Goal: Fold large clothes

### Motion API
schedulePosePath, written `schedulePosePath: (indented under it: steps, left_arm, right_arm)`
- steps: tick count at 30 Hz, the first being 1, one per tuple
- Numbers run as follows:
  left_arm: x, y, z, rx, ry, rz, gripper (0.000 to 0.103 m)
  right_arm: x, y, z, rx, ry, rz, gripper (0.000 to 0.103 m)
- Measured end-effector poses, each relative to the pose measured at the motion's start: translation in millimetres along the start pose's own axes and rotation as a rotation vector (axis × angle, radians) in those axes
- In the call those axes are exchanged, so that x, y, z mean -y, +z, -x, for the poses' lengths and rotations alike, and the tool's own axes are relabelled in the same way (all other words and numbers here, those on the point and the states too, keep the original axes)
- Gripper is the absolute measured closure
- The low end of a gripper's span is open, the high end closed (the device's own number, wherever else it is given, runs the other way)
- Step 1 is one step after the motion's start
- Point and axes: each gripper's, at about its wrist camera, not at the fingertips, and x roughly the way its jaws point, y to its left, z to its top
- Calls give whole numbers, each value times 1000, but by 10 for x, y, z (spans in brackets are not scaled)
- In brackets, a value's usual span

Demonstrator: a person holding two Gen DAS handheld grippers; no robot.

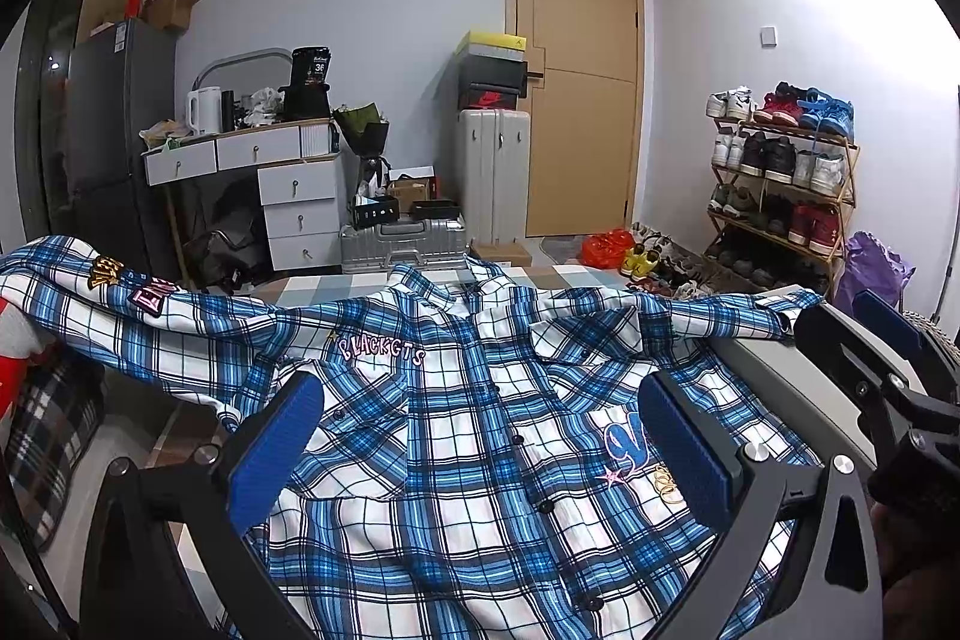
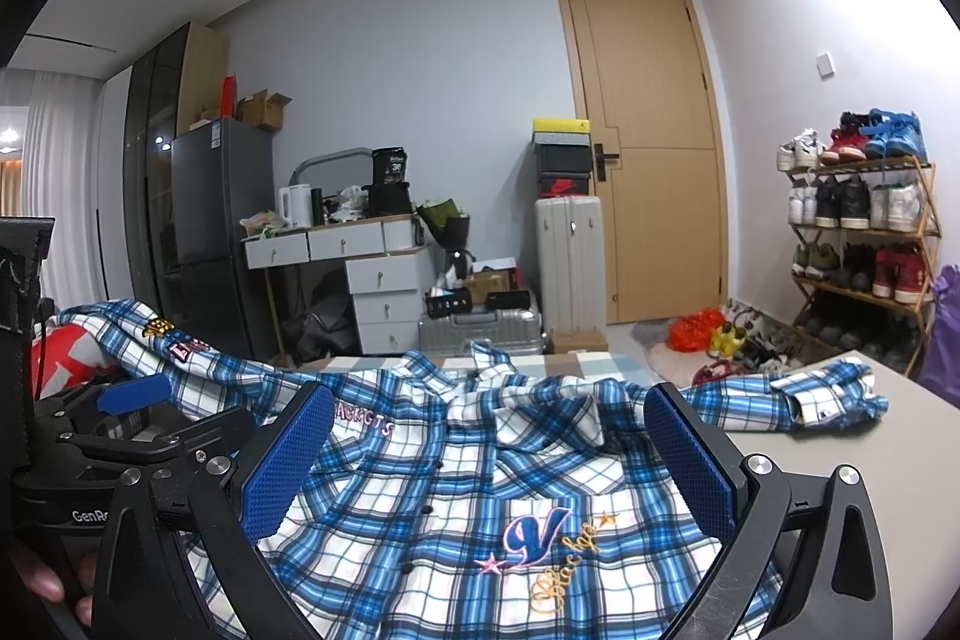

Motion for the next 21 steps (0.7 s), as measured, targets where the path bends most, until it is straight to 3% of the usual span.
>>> schedulePosePath:
  steps: [21]
  left_arm:
    - [-8, -14, -10, -9, -1, 2, 1]
  right_arm:
    - [43, -19, -3, -9, -6, -10, 0]
